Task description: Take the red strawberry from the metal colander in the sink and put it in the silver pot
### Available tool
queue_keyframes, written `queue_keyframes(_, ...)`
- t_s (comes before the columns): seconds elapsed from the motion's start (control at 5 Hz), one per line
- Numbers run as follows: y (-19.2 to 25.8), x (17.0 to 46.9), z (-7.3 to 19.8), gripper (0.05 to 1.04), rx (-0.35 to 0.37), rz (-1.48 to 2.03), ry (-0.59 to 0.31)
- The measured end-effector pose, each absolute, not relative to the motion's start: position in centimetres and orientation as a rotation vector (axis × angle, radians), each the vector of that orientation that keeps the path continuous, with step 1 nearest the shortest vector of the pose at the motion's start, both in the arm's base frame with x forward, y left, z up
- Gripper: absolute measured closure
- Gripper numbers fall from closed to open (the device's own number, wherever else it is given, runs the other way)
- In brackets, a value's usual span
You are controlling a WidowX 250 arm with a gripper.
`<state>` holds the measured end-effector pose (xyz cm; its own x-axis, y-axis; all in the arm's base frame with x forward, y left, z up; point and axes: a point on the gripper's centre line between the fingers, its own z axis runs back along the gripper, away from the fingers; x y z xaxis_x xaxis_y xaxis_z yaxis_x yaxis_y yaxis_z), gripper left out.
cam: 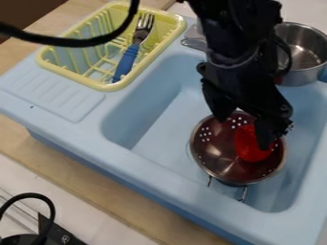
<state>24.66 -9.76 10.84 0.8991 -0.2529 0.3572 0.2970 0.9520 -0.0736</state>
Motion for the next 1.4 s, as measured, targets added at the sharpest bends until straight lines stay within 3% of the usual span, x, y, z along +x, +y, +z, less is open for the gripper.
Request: queue_keyframes(1.4,-10.6,24.7,7.4,0.086,-0.077,-0.316,-0.314)
